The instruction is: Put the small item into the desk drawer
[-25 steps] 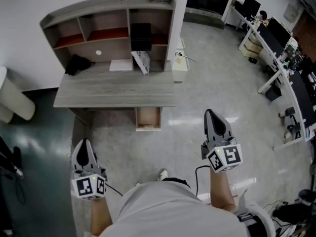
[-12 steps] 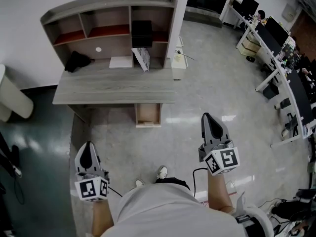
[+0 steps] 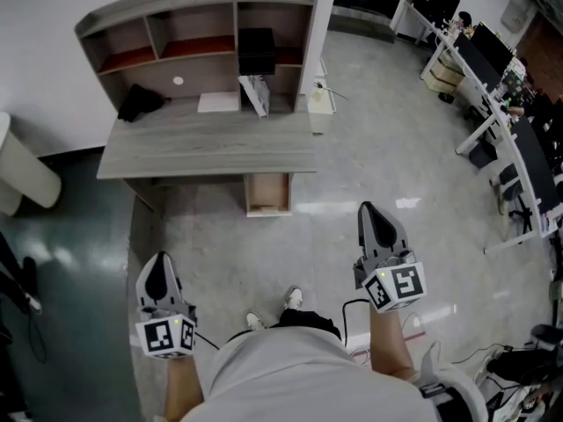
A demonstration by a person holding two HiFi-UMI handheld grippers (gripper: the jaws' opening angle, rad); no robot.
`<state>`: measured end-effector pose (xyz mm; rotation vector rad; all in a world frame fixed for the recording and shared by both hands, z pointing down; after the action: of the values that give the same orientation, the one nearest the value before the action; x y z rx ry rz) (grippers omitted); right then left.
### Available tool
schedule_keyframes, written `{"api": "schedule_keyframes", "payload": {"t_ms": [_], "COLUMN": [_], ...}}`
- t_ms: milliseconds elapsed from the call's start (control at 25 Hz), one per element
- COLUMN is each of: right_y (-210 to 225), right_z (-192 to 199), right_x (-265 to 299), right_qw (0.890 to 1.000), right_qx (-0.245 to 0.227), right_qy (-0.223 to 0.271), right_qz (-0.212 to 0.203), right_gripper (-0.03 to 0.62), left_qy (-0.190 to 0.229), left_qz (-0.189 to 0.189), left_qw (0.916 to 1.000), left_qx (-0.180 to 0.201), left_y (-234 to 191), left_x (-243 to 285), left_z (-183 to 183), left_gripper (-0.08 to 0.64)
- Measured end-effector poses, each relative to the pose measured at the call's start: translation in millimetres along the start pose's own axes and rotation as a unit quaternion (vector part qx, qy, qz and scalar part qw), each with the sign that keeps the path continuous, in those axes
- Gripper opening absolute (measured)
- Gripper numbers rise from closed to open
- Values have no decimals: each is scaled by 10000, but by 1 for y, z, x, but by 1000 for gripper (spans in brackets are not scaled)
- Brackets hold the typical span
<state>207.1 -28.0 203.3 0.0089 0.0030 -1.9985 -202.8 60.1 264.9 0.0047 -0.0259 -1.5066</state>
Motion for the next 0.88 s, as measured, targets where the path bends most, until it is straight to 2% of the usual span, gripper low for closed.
{"api": "schedule_keyframes", "payload": {"t_ms": [400, 880], "right_y": [-25, -47], "right_z": [5, 1], "right_x": [-18, -23], "right_qw": [10000, 9995], "right_qx": [-88, -296], "right_qy": [-24, -84], "right_qz": [7, -9], "right_gripper": [21, 21], "left_qy": [-12, -46], "left_qz": [84, 9], "left_qw": [10000, 10000], "left_qx": [-8, -61], "left_y": [-9, -27], "left_x": [-20, -32], "left_z": [4, 12], "left_gripper": [18, 18]}}
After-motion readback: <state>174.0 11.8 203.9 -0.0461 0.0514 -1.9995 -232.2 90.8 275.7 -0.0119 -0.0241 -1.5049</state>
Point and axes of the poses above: the fingertips, and each gripper's own axes: x forward along the fingers, y to its right, z out of its underside, the point moved 6 cm from there along -x, backward along the fingers, and after that the axes turned 2 degrees about x, right-handed, at the moved point
